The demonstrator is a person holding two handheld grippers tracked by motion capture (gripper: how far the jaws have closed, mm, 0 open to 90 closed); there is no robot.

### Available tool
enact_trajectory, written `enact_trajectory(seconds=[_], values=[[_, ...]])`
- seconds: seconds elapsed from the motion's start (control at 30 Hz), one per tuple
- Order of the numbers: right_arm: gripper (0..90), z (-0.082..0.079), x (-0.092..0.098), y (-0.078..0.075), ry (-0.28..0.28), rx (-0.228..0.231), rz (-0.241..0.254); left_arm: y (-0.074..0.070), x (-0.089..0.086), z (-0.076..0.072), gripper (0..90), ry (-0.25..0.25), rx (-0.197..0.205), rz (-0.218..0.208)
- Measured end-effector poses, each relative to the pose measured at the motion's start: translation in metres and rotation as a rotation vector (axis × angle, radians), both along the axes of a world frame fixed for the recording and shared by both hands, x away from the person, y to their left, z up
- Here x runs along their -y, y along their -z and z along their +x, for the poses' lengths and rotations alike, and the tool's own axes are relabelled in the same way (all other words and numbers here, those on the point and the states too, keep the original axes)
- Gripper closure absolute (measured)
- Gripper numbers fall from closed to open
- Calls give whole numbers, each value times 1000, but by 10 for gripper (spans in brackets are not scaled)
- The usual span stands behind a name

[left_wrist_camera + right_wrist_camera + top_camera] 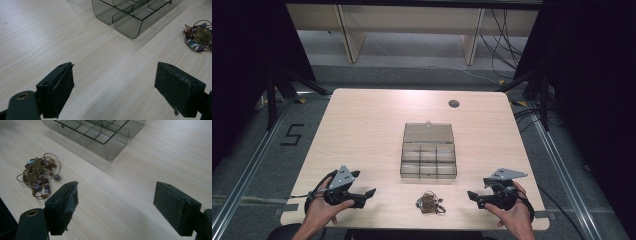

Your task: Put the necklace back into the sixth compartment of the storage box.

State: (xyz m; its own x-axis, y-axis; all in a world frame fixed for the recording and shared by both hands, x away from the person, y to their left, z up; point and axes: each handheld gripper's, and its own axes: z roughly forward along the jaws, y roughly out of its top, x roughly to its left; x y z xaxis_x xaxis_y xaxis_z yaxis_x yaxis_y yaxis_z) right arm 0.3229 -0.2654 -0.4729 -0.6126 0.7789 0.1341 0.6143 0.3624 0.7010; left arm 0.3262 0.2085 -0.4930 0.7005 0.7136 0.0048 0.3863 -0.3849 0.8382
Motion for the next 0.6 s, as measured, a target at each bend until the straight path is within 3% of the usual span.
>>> enact_trajectory(seconds=[0.07, 0.13, 0.3, 0.33, 0.37, 0.4, 0.47, 0.57, 0.6], values=[[206, 1, -1, 1, -23, 9, 1, 0, -1, 1, 151, 8, 5, 13], [206, -1, -5, -1, -21, -3, -10, 0, 1, -1, 151, 1, 0, -11], [201, 0, -15, -3, -50, -26, -9, 0, 1, -1, 151, -6, 1, -7], [198, 0, -20, 0, -39, -13, 22, 0, 1, -1, 150, -6, -2, 2], [195, 0, -20, -3, -67, -34, -9, -1, 0, -1, 151, -1, -4, 4], [194, 0, -26, -4, -73, -52, -5, -1, 0, -1, 151, -2, -1, 4], [191, 1, -29, -3, -79, -31, -1, -1, 0, -1, 150, 0, -2, 6], [181, 0, -37, -5, -90, -52, -20, 0, 1, -1, 151, -2, -3, 0], [180, 1, -39, -7, -119, -53, -34, 0, 1, -1, 150, -1, -4, -2]])
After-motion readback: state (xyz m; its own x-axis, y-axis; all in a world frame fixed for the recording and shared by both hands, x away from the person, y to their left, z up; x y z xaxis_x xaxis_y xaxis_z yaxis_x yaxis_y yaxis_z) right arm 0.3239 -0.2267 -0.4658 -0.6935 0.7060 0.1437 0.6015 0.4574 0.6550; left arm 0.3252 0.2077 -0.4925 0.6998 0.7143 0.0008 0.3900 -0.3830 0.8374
